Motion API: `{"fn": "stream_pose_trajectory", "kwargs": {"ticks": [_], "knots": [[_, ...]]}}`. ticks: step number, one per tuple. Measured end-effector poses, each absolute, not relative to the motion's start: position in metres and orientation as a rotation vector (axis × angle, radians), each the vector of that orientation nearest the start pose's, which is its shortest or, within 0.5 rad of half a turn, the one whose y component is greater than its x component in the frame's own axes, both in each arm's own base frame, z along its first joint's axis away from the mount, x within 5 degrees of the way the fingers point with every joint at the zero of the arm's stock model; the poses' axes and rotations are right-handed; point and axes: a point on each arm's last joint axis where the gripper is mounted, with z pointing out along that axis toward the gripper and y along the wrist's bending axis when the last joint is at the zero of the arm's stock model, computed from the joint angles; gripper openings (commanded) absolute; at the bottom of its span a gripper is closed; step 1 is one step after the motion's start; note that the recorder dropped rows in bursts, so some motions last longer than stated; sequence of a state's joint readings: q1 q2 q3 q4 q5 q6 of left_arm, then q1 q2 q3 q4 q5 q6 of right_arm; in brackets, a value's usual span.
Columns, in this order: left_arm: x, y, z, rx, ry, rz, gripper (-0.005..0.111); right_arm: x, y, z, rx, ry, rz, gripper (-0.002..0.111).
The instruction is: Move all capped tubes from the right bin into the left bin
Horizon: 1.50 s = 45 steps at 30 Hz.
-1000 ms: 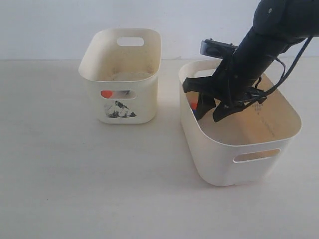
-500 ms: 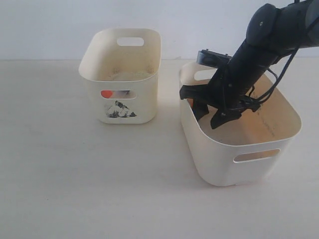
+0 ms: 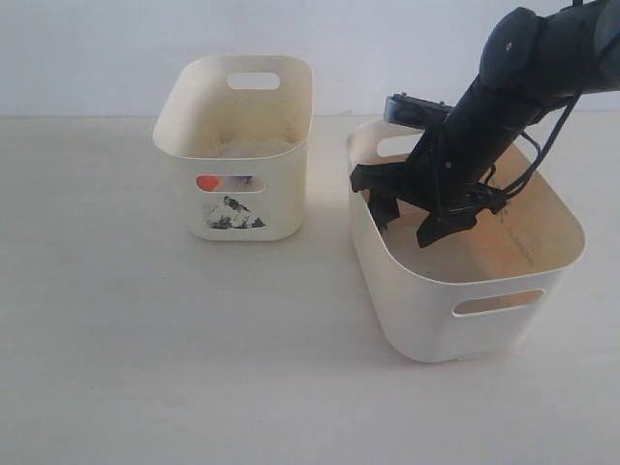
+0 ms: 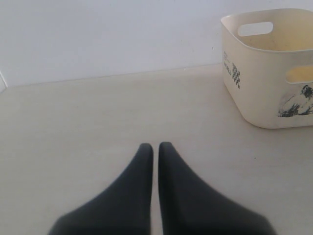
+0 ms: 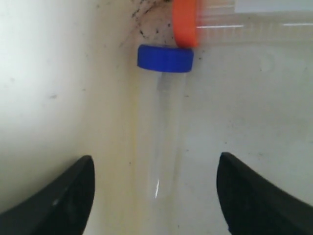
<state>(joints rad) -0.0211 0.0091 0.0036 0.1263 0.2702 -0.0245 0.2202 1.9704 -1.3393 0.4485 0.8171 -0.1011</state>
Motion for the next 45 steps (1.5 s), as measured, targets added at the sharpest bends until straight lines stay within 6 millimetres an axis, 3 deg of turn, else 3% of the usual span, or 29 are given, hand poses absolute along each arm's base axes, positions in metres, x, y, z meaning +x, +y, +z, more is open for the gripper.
{"fn": "stream_pose_trajectory", "kwargs": {"ticks": [12,17,30,37,42,45], "knots": [[0.056,0.002,0.187,0.080,1.763,0.085,0.004,0.384,0.121,0.149,0.050,2.942,0.643,0.066],[0.056,0.002,0.187,0.080,1.763,0.085,0.004,0.386,0.122,0.147,0.064,2.940,0.662,0.066],[0.056,0.002,0.187,0.080,1.763,0.085,0.004,0.381,0.118,0.162,0.002,2.926,0.605,0.066],[0.056,0.002,0.187,0.080,1.763,0.085,0.004,0.378,0.116,0.172,-0.037,2.920,0.573,0.043],[0.056,0.002,0.187,0.080,1.763,0.085,0.004,0.376,0.115,0.186,-0.087,2.883,0.562,0.042],[0.056,0.002,0.187,0.080,1.763,0.085,0.004,0.372,0.112,0.195,-0.241,2.857,0.515,0.042]]}}
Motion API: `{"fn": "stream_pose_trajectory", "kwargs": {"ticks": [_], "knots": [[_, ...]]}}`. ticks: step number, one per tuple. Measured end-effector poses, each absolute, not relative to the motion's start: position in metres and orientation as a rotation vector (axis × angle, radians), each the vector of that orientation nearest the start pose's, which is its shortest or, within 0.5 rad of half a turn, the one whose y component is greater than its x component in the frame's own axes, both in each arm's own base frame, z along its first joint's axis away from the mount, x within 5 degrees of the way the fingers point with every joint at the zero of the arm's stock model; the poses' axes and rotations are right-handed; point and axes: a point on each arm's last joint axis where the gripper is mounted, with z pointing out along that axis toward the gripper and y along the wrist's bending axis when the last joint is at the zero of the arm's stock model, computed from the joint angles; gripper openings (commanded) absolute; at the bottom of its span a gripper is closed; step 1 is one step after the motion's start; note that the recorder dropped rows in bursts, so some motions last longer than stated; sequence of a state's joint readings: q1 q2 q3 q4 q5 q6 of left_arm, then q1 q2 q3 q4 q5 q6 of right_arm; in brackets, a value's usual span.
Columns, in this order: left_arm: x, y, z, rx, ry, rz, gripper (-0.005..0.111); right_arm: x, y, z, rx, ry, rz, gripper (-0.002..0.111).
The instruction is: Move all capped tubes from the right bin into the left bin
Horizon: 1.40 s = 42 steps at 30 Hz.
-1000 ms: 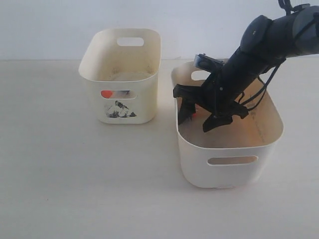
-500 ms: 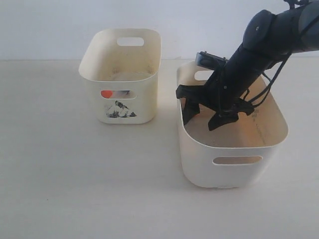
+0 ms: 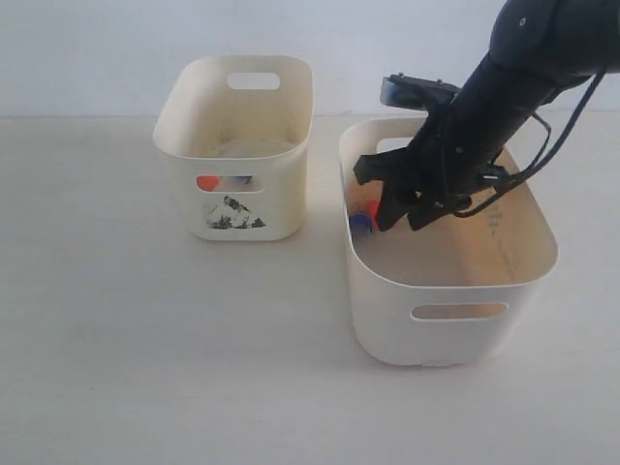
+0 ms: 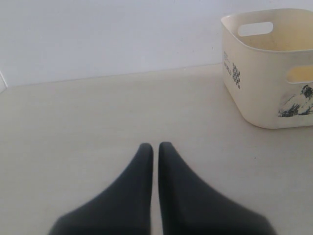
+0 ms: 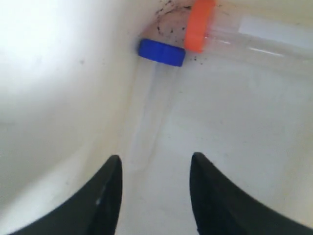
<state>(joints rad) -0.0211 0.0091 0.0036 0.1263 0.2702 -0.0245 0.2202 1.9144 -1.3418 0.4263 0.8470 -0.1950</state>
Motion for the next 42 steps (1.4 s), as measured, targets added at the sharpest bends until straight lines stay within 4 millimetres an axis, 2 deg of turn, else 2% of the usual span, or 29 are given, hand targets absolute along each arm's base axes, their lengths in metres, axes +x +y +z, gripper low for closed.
{"fn": "stream_pose_trajectory", "kwargs": {"ticks": [5,10,13,15,20,25,26,30,33,37,42], "knots": [[0.056,0.002,0.187,0.080,1.763,0.085,0.004,0.370,0.104,0.201,-0.677,2.768,0.332,0.042],[0.056,0.002,0.187,0.080,1.763,0.085,0.004,0.373,0.103,0.201,-1.229,2.518,0.198,0.042],[0.056,0.002,0.187,0.080,1.763,0.085,0.004,0.376,0.102,0.201,-1.446,2.353,0.107,0.042],[0.056,0.002,0.187,0.080,1.763,0.085,0.004,0.380,0.102,0.203,-1.524,2.261,0.053,0.042],[0.056,0.002,0.187,0.080,1.763,0.085,0.004,0.386,0.102,0.203,-1.596,2.138,-0.031,0.042],[0.056,0.002,0.187,0.080,1.763,0.085,0.004,0.390,0.103,0.187,-1.658,2.131,-0.027,0.042],[0.056,0.002,0.187,0.080,1.763,0.085,0.004,0.391,0.103,0.184,-1.668,2.131,-0.027,0.043],[0.056,0.002,0.187,0.080,1.763,0.085,0.004,0.392,0.102,0.178,-1.739,2.092,-0.057,0.062],[0.056,0.002,0.187,0.080,1.763,0.085,0.004,0.395,0.101,0.173,-1.779,2.054,-0.094,0.061],[0.056,0.002,0.187,0.080,1.763,0.085,0.004,0.398,0.101,0.168,-1.785,2.037,-0.117,0.054],[0.056,0.002,0.187,0.080,1.763,0.085,0.004,0.400,0.101,0.157,-1.798,2.047,-0.113,0.054]]}}
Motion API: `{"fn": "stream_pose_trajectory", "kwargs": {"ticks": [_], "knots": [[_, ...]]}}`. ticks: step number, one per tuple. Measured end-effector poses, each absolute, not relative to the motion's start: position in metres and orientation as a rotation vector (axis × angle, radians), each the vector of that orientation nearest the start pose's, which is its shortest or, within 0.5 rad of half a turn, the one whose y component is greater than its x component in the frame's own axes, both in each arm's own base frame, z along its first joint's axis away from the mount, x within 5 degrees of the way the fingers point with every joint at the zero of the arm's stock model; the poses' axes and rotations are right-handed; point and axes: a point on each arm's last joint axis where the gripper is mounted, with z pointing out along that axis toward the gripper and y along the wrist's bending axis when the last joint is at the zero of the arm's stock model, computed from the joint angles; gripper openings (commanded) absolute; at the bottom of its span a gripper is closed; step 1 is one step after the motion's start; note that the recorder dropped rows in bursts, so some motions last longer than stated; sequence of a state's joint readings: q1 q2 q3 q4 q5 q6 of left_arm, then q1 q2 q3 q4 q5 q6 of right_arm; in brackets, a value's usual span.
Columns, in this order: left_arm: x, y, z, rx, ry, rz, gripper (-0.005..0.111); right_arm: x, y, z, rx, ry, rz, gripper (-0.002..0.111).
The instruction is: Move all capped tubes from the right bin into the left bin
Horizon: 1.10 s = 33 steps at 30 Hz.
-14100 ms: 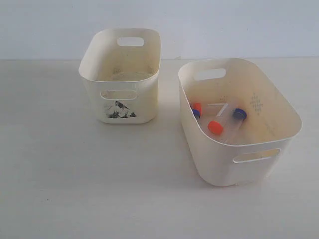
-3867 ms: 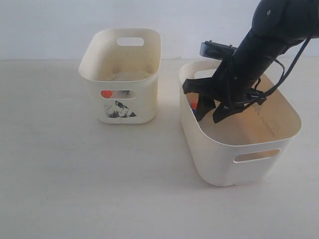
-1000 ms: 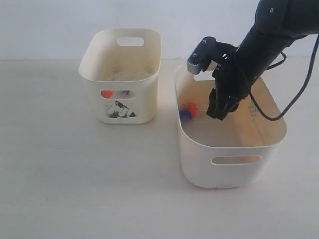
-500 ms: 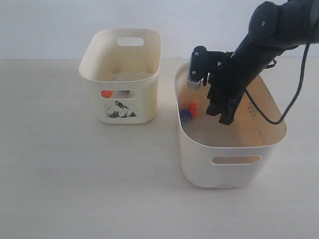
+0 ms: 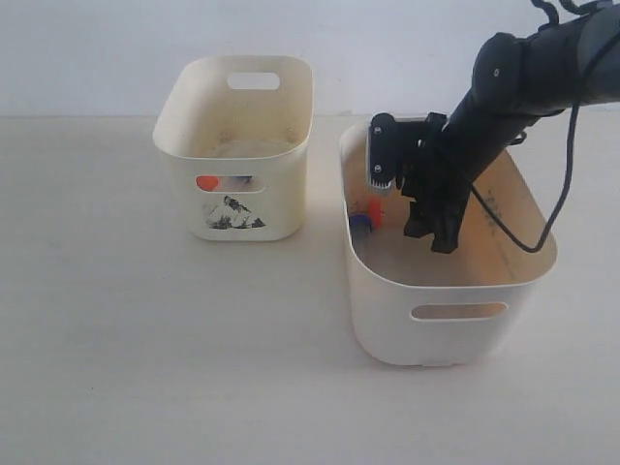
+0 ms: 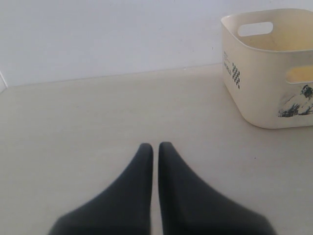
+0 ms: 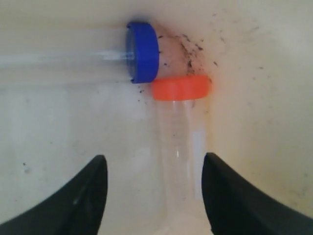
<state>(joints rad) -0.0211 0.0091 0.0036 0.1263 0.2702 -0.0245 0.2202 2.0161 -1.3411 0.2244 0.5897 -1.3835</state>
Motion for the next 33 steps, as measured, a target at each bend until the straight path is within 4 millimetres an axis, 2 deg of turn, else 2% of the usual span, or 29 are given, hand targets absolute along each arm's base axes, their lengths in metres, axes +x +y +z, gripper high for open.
{"fn": "stream_pose_trajectory", "kwargs": {"ticks": [8,17,30,33], "knots": [[0.056,0.002,0.187,0.080,1.763,0.085,0.004,0.403,0.100,0.141,-1.832,2.053,-0.127,0.054],[0.056,0.002,0.187,0.080,1.763,0.085,0.004,0.412,0.099,0.137,-1.814,1.983,-0.236,0.054],[0.056,0.002,0.187,0.080,1.763,0.085,0.004,0.410,0.098,0.132,-1.864,1.995,-0.225,0.054],[0.056,0.002,0.187,0.080,1.763,0.085,0.004,0.411,0.098,0.129,-1.877,1.998,-0.223,0.044]]}}
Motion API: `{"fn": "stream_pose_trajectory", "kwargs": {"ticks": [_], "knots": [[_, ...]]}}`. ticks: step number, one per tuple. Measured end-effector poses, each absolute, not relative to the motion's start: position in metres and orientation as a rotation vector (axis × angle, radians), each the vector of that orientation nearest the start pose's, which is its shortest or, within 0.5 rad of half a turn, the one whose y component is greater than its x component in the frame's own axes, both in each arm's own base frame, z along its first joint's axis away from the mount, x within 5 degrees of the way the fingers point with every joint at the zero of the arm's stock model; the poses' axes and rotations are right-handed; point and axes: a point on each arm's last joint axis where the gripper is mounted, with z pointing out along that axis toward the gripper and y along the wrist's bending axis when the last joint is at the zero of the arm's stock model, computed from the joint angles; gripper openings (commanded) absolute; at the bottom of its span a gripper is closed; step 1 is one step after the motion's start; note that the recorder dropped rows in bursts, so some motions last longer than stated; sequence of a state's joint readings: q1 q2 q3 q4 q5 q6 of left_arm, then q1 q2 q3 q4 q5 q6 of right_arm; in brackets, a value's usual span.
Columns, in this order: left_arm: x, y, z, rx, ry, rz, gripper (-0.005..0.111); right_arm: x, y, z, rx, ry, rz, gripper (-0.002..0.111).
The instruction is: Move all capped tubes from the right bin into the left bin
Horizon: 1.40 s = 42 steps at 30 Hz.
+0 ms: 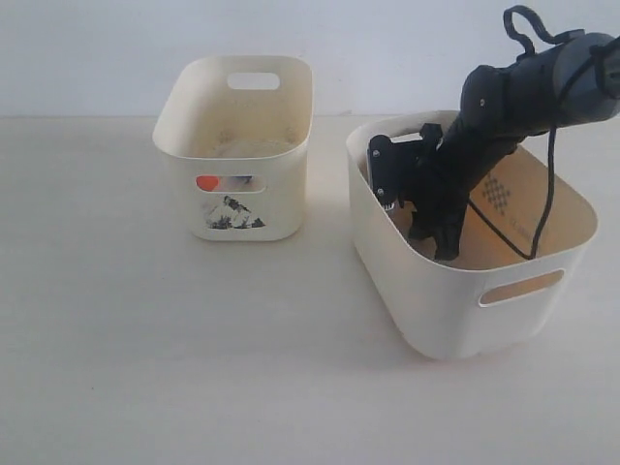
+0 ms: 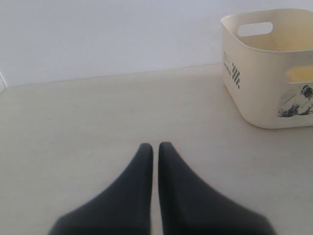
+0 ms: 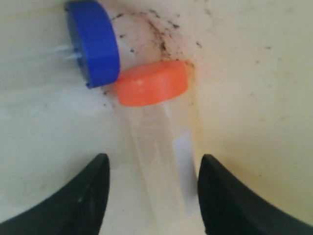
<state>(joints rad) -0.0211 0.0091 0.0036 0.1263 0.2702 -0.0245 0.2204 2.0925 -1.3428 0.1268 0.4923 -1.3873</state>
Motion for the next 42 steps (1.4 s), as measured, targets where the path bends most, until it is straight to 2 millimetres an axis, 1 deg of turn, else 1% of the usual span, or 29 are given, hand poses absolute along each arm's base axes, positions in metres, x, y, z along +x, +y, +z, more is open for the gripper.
{"fn": "stream_pose_trajectory", "kwargs": {"ticks": [1,2,3,4,5,8,10,11,13,14,15,16,18,20,21,23,25,26,28,29,32,36,40,41,42], "knots": [[0.056,0.002,0.187,0.080,1.763,0.085,0.004,0.411,0.098,0.129,-1.876,1.997,-0.224,0.036],[0.056,0.002,0.187,0.080,1.763,0.085,0.004,0.412,0.098,0.129,-1.866,1.995,-0.231,0.025],[0.056,0.002,0.187,0.080,1.763,0.085,0.004,0.414,0.098,0.128,-1.857,1.991,-0.242,0.017],[0.056,0.002,0.187,0.080,1.763,0.085,0.004,0.415,0.098,0.128,-1.862,1.988,-0.246,0.005],[0.056,0.002,0.187,0.080,1.763,0.085,0.004,0.414,0.098,0.129,-1.869,1.991,-0.241,-0.001],[0.056,0.002,0.187,0.080,1.763,0.085,0.004,0.413,0.098,0.131,-1.856,2.017,-0.224,0.000],[0.056,0.002,0.187,0.080,1.763,0.085,0.004,0.408,0.097,0.140,-1.830,2.066,-0.191,0.000],[0.056,0.002,0.187,0.080,1.763,0.085,0.004,0.405,0.096,0.142,-1.830,2.087,-0.175,0.000],[0.056,0.002,0.187,0.080,1.763,0.085,0.004,0.400,0.096,0.155,-1.810,2.100,-0.167,0.000],[0.056,0.002,0.187,0.080,1.763,0.085,0.004,0.398,0.095,0.169,-1.775,2.092,-0.181,0.000],[0.056,0.002,0.187,0.080,1.763,0.085,0.004,0.397,0.095,0.176,-1.756,2.088,-0.188,0.000],[0.056,0.002,0.187,0.080,1.763,0.085,0.004,0.395,0.095,0.189,-1.726,2.077,-0.200,0.000],[0.056,0.002,0.187,0.080,1.763,0.085,0.004,0.390,0.094,0.209,-1.682,2.068,-0.211,0.000],[0.056,0.002,0.187,0.080,1.763,0.085,0.004,0.387,0.094,0.217,-1.656,2.071,-0.202,0.000],[0.056,0.002,0.187,0.080,1.763,0.085,0.004,0.387,0.094,0.218,-1.648,2.077,-0.192,0.001],[0.056,0.002,0.187,0.080,1.763,0.085,0.004,0.386,0.095,0.216,-1.637,2.093,-0.162,0.008],[0.056,0.002,0.187,0.080,1.763,0.085,0.004,0.387,0.096,0.209,-1.634,2.113,-0.136,0.023],[0.056,0.002,0.187,0.080,1.763,0.085,0.004,0.388,0.097,0.203,-1.640,2.126,-0.126,0.031],[0.056,0.002,0.187,0.080,1.763,0.085,0.004,0.391,0.097,0.189,-1.659,2.151,-0.108,0.042],[0.056,0.002,0.187,0.080,1.763,0.085,0.004,0.392,0.098,0.179,-1.673,2.170,-0.094,0.044],[0.056,0.002,0.187,0.080,1.763,0.085,0.004,0.394,0.098,0.163,-1.699,2.199,-0.070,0.045],[0.056,0.002,0.187,0.080,1.763,0.085,0.004,0.395,0.098,0.154,-1.746,2.180,-0.073,0.045],[0.056,0.002,0.187,0.080,1.763,0.085,0.004,0.397,0.098,0.152,-1.775,2.144,-0.094,0.045],[0.056,0.002,0.187,0.080,1.763,0.085,0.004,0.398,0.098,0.152,-1.773,2.138,-0.099,0.046],[0.056,0.002,0.187,0.080,1.763,0.085,0.004,0.398,0.098,0.151,-1.776,2.132,-0.103,0.050]]}}
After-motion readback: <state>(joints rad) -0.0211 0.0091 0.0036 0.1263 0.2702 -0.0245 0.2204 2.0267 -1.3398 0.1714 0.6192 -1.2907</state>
